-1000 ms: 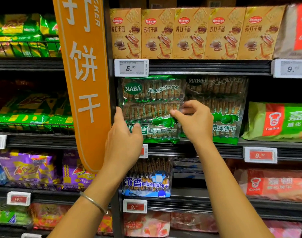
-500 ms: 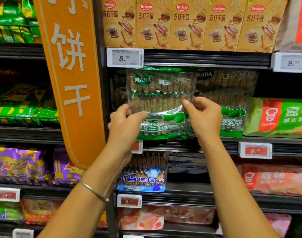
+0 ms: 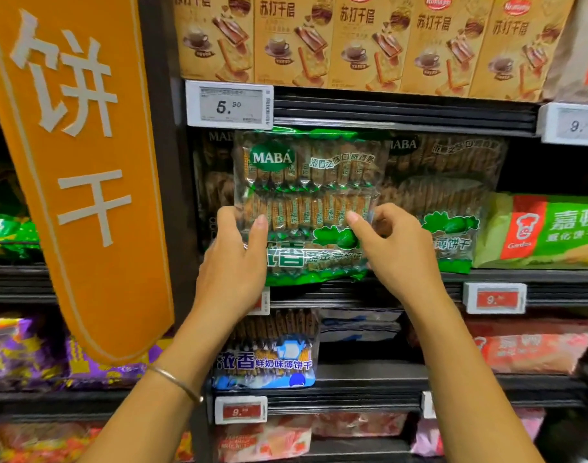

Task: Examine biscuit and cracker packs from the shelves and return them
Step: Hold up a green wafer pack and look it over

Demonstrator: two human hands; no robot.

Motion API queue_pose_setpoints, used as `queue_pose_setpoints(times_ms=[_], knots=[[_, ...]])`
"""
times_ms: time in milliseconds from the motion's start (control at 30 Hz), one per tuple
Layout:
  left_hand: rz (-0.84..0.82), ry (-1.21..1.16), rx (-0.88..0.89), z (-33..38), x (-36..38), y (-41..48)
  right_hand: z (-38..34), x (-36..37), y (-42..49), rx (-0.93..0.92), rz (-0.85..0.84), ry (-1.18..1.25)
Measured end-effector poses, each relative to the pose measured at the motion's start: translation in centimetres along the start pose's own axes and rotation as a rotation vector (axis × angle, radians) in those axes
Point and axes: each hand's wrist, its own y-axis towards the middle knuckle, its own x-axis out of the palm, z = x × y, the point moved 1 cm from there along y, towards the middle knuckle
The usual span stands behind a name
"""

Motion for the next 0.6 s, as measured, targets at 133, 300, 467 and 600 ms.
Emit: queue_pose_setpoints(times_ms=[133,300,467,600], knots=[[0.068,-0.069,0.025,0.4,0.7,0.4,0.3,0.5,0.3,-0.036,0.079,0.09],[0.071,-0.023,0.016,0.6,0.8,1.0,0.8,0.6,1.4,-0.049,0.109,0.079],[0.084,-0.006,-0.021,0.8,0.7,0.7,1.2,0.6,1.5,-0.129,0.097,0.058],[0.079,-0.049,0.002,1.1,0.2,-0.1,1.3,0.2,1.1,-0.155,0.134,0.182]])
